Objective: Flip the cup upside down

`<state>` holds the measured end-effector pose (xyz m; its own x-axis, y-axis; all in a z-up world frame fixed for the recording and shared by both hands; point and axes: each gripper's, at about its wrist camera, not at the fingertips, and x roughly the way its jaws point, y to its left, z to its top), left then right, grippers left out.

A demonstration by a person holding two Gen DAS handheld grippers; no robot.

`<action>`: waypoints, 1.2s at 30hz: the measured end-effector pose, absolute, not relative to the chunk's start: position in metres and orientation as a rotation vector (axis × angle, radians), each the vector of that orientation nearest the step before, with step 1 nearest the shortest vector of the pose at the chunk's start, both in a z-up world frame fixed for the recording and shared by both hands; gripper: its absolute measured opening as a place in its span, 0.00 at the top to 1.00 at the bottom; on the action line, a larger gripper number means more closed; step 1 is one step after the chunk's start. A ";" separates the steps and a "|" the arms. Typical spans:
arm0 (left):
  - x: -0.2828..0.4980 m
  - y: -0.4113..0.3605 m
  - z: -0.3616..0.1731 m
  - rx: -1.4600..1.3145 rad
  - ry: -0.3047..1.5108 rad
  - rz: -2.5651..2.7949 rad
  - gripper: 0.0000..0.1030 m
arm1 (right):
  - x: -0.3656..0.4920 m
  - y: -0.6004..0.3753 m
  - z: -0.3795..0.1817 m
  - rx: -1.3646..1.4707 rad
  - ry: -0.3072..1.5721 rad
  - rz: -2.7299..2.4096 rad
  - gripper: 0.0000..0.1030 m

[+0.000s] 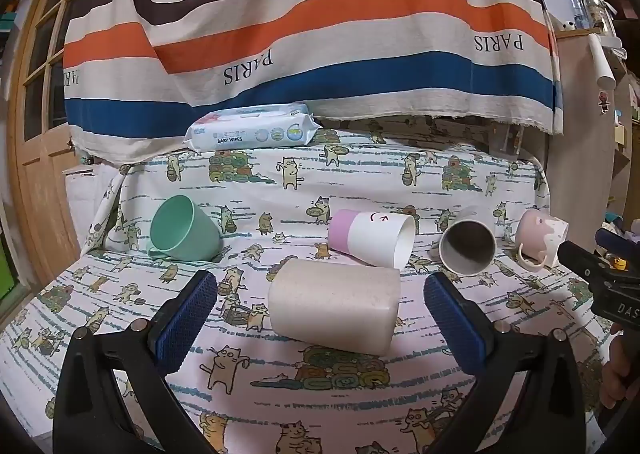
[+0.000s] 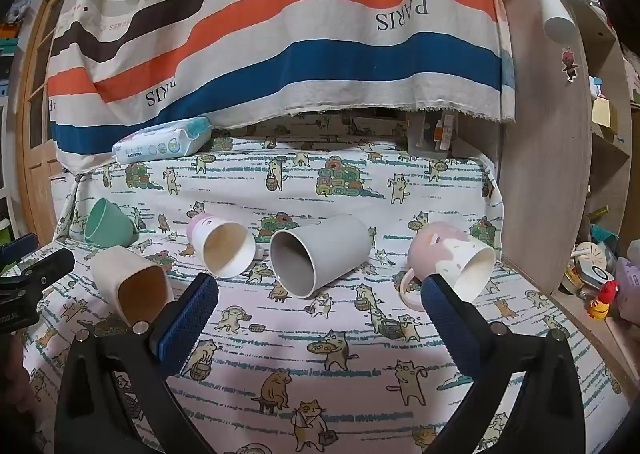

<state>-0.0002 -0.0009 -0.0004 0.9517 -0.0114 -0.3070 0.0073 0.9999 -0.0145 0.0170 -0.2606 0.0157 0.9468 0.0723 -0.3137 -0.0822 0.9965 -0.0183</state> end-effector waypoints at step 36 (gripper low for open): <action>-0.001 -0.002 0.001 -0.016 0.311 -0.010 0.00 | 0.018 -0.260 0.015 -0.030 0.324 0.079 0.00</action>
